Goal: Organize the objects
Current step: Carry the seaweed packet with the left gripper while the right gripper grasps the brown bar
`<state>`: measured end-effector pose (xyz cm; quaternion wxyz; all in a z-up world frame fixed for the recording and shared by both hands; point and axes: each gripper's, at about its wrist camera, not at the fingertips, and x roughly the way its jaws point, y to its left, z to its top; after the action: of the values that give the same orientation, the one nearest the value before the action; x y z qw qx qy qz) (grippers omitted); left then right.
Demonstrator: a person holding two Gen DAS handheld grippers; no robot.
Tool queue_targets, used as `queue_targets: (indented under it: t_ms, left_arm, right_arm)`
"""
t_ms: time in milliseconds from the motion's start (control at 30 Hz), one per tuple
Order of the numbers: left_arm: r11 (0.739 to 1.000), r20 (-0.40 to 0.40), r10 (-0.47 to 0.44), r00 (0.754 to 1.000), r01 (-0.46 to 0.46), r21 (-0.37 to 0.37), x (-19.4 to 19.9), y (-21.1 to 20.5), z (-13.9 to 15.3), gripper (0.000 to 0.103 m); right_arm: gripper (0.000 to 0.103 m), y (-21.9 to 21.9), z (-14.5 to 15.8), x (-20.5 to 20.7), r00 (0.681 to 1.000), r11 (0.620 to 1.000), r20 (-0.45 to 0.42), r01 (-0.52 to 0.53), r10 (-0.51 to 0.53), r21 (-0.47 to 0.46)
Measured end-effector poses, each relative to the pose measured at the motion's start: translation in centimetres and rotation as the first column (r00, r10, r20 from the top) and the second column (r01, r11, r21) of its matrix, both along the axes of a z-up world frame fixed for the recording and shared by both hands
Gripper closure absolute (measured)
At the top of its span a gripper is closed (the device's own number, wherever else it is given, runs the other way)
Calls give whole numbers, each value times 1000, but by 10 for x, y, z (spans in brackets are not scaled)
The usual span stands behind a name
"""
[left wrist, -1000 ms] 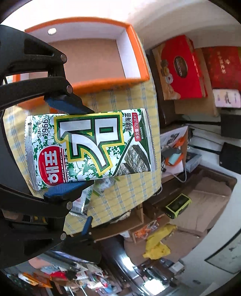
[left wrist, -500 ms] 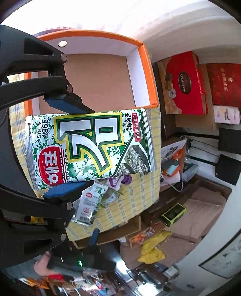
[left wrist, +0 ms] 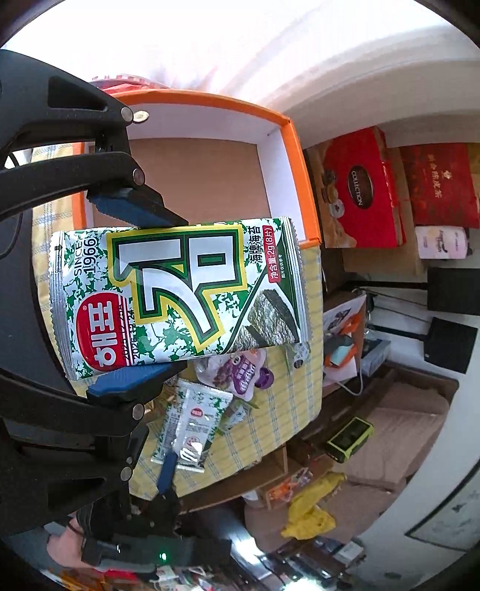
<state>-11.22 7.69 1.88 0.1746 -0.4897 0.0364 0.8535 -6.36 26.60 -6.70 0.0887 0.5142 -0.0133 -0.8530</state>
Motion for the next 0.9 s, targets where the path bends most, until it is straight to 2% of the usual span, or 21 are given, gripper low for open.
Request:
queue_targets:
  t_ms: [33, 100, 233, 333, 567, 667, 767, 900]
  left_arm:
    - [1000, 0, 3, 1000, -3, -1, 1, -3, -1, 40]
    - [1000, 6, 9, 1000, -9, 4, 2, -7, -2, 40]
    - [1000, 10, 22, 1000, -22, 4, 3, -17, -5, 40]
    - [999, 13, 33, 999, -33, 9, 5, -24, -6, 40]
    - [998, 20, 51, 999, -51, 23, 5, -37, -8, 40]
    - [998, 22, 57, 998, -58, 21, 7, -42, -10, 40]
    - [998, 25, 62, 998, -62, 23, 6, -45, -11, 40]
    - [998, 25, 66, 998, -66, 24, 6, -49, -11, 40]
  right_arm:
    - [62, -2, -6, 0, 1000, 1000, 16, 3, -3, -11]
    - [75, -4, -15, -1, 999, 999, 39, 12, -10, -36]
    - [73, -7, -16, 0, 1000, 999, 22, 21, -20, -35]
    - [73, -8, -13, 1, 999, 997, 27, 29, -27, -72]
    - [72, -12, -25, 4, 997, 998, 63, 48, -45, -45]
    - [70, -15, -18, 5, 999, 998, 27, 29, -28, -51]
    - [68, -23, -10, 0, 1000, 1000, 0, 7, -7, -16]
    - [58, -37, -4, -16, 998, 998, -43, -40, 42, 46]
